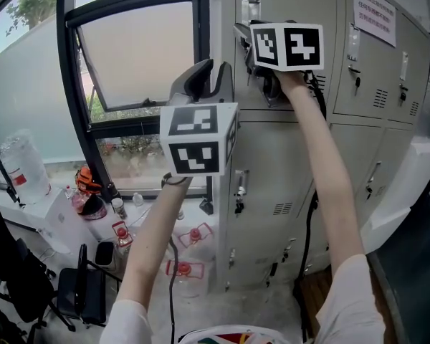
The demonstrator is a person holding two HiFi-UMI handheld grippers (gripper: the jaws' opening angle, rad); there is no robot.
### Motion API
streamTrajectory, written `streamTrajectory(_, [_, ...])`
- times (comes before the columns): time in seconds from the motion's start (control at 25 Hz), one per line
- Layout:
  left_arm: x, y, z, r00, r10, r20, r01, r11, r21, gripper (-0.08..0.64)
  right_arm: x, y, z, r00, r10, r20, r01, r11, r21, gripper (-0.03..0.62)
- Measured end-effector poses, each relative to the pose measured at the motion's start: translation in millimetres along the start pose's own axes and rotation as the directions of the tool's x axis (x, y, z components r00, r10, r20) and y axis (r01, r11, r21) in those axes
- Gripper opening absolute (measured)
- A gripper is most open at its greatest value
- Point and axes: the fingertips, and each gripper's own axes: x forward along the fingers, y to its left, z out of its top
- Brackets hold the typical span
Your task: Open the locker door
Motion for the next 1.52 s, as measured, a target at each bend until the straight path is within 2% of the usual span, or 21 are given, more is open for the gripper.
streamTrajectory(0.16, [-3,2,-1,1.0,0.009,-0.002,-0.009,1.0,-0.003,0.072,5,-1,-7,1.0,0.012,-0.011,-0.012,0.999,0.045,0.137])
streamTrajectory(0.48, [-4,4,-4,1.0,-0.004,0.011,0.005,0.999,-0.034,0.072,5,1,-10,1.0,-0.008,-0.001,0.008,0.999,0.034,0.117])
streamTrajectory(0.84, [6,-16,-21,0.994,-0.107,-0.02,0.104,0.986,-0.132,0.112,-23,10,0,0.999,0.024,0.026,-0.023,1.0,-0.015,0.118])
streamTrajectory(1.08, [10,-36,-28,0.981,-0.19,-0.034,0.18,0.966,-0.183,0.121,-55,15,12,0.996,0.068,0.063,-0.068,0.998,-0.008,0.121])
streamTrajectory(1.24, [8,-46,-25,0.975,-0.221,-0.003,0.216,0.957,-0.191,0.12,-72,18,19,0.996,0.051,0.076,-0.046,0.997,-0.058,0.121])
streamTrajectory(1.36, [6,-57,-22,0.965,-0.262,0.009,0.258,0.942,-0.213,0.12,-82,21,21,0.997,0.033,0.071,-0.025,0.993,-0.112,0.121])
streamTrajectory(1.52, [6,-70,-22,0.952,-0.305,0.017,0.3,0.921,-0.249,0.12,-93,22,24,0.998,0.027,0.065,-0.017,0.99,-0.141,0.12])
